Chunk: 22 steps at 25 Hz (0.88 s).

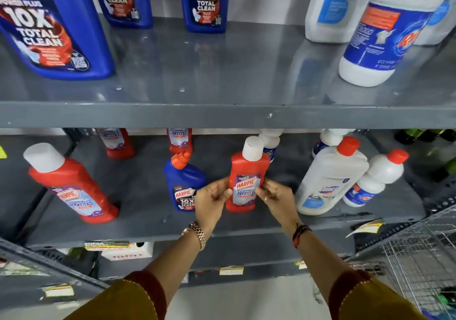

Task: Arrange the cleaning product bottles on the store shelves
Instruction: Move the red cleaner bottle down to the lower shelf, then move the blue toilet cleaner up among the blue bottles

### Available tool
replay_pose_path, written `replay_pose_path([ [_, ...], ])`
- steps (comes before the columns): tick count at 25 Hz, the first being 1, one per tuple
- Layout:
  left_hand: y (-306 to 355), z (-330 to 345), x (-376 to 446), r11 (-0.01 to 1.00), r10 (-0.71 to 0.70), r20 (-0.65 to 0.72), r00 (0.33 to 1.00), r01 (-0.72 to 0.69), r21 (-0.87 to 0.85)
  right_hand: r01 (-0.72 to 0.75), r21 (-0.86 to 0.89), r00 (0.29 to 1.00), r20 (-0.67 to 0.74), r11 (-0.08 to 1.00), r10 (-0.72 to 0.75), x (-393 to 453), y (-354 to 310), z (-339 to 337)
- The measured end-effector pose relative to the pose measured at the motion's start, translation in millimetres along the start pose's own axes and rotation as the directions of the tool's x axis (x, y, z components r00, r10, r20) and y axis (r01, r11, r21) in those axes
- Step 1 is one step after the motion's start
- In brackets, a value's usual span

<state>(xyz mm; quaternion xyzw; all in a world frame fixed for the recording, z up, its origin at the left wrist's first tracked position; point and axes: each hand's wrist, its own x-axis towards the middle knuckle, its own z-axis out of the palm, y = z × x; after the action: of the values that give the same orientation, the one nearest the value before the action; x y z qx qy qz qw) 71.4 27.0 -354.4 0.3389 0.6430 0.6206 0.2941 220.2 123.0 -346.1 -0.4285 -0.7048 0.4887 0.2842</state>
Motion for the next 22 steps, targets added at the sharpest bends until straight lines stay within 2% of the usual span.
replay_pose_path([
  [2,-10.1,-14.5,-10.8,0.997,-0.022,-0.040,0.999,0.025,0.068,-0.063,-0.022,0.991,-0.117,0.998,0.060,-8.6,12.0,-0.5],
  [4,-26.2,-42.0,-25.4,0.985,-0.035,-0.093,0.995,0.050,0.164,-0.151,0.011,0.976,-0.159,0.988,0.151,-27.2,21.5,3.0],
  [7,-50.8,-96.7,-41.4,0.959,-0.052,-0.200,0.978,0.105,0.265,-0.201,-0.053,0.979,0.000,0.978,0.202,-54.8,25.3,22.0],
  [9,-59.6,-128.2,-40.9,0.932,-0.058,-0.250,0.966,0.142,0.332,-0.155,-0.143,0.969,0.171,0.977,0.179,-59.1,19.5,43.7],
  [11,-59.0,-144.5,-30.4,0.918,-0.056,-0.259,0.964,0.152,0.366,-0.060,-0.222,0.952,0.281,0.973,0.123,-50.2,7.7,68.6],
  [14,-41.6,-150.4,-8.1,0.951,-0.096,-0.127,0.987,0.129,0.280,-0.028,-0.157,0.934,0.347,0.987,0.082,-27.3,-17.5,106.4],
  [18,-23.7,-143.5,19.7,0.974,-0.130,0.170,0.977,0.094,0.207,-0.037,-0.137,0.955,0.287,0.990,0.075,4.6,-41.0,131.6],
  [20,-23.9,-140.2,27.7,0.966,-0.146,0.191,0.971,0.098,0.240,-0.057,-0.131,0.959,0.269,0.990,0.091,10.9,-43.2,133.8],
  [22,-23.9,-137.4,29.0,0.958,-0.154,0.146,0.977,0.112,0.264,-0.065,-0.125,0.960,0.263,0.990,0.096,9.4,-42.2,131.8],
])
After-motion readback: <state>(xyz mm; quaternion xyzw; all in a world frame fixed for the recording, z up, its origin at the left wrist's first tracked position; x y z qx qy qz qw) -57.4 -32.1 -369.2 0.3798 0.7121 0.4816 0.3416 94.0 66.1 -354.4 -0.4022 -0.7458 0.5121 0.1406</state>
